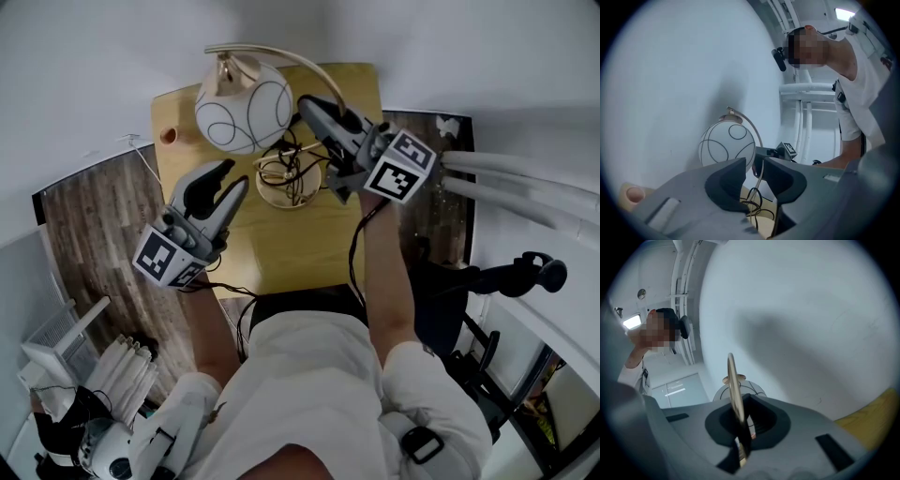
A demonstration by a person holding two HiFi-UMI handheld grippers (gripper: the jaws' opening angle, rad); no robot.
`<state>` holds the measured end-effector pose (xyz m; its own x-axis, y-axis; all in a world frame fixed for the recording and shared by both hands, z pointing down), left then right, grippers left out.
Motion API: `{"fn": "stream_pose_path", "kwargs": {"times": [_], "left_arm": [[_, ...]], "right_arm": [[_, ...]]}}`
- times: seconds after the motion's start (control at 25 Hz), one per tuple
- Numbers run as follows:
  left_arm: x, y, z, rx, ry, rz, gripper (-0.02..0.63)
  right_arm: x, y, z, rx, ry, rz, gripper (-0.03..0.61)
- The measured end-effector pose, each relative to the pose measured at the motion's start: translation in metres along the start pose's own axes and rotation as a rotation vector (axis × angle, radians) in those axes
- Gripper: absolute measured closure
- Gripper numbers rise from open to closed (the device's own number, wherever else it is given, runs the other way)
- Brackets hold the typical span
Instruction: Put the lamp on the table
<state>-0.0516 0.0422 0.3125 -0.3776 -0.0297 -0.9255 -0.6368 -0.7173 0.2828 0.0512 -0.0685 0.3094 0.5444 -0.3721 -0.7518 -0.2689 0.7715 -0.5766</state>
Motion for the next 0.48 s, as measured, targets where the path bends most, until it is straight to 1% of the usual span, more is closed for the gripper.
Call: {"fn": "stream_pose_path", "kwargs": {"times": [0.24,0.48], "left_arm": [[0.013,-0.009,-0.005,-0.021,-0.015,-0.025,0.506],[0.021,-0.018,-0.001,-0.024,-0.023,-0.041,0.544]], "right_arm": [[-0.005,0.006,-0.001,0.007,0.015,0.002,0.580],[-0.009,0.018,0.001,0.018,0.029,0.025,0.580]]}}
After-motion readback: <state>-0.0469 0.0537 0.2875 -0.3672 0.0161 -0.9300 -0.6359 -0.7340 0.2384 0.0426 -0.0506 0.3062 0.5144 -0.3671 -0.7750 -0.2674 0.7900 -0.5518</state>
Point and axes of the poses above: the fingertips, and each gripper's own axes: z backward along the fingers, y to its left, x out of its top, the point moved 1 cm from there along z, backward along the fingers, and after that the axes turned 13 degrees about -y, right-handed, at the moved point
